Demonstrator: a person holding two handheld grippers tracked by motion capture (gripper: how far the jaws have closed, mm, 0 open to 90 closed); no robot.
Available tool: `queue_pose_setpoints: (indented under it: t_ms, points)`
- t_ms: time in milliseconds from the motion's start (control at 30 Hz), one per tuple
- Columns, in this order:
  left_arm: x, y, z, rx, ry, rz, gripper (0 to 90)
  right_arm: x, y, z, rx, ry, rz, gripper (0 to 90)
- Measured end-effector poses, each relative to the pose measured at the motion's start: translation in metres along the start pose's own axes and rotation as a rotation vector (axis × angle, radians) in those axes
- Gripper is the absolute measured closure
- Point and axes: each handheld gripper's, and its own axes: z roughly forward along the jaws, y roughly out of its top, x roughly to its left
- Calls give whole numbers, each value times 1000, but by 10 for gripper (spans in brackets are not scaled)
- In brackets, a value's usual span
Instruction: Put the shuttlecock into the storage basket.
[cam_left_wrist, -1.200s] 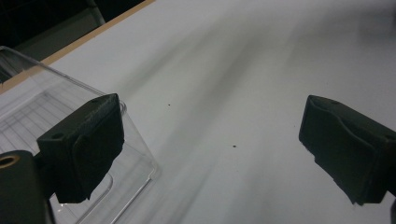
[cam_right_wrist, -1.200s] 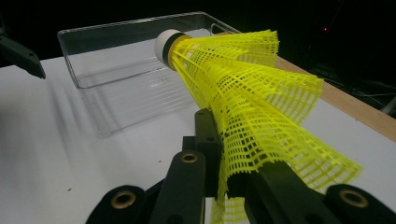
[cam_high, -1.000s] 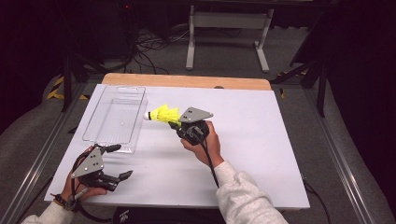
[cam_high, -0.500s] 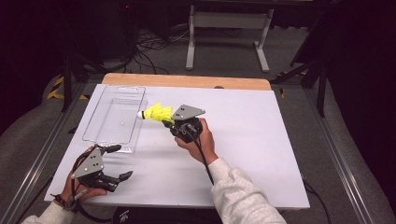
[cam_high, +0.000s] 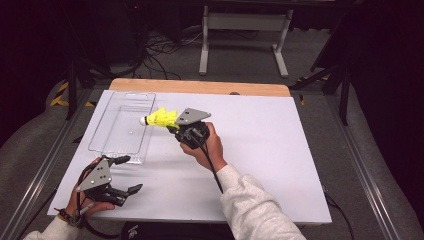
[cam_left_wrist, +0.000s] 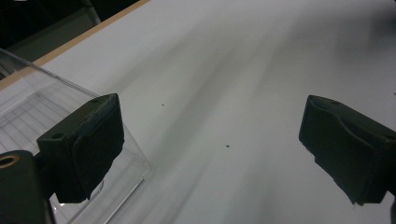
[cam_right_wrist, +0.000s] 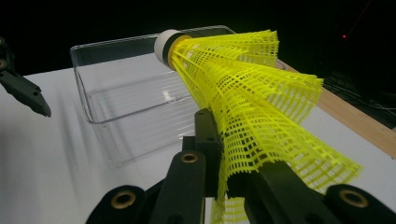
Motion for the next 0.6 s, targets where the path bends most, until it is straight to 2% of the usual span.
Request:
queue_pose_setpoints:
  t_ms: [433,600]
  points:
    - [-1,0,2,-3,-12,-1,76,5,13,15,19,24,-33,878]
    - [-2,0,3,10,-19,5,76,6,20,22,28,39,-49,878]
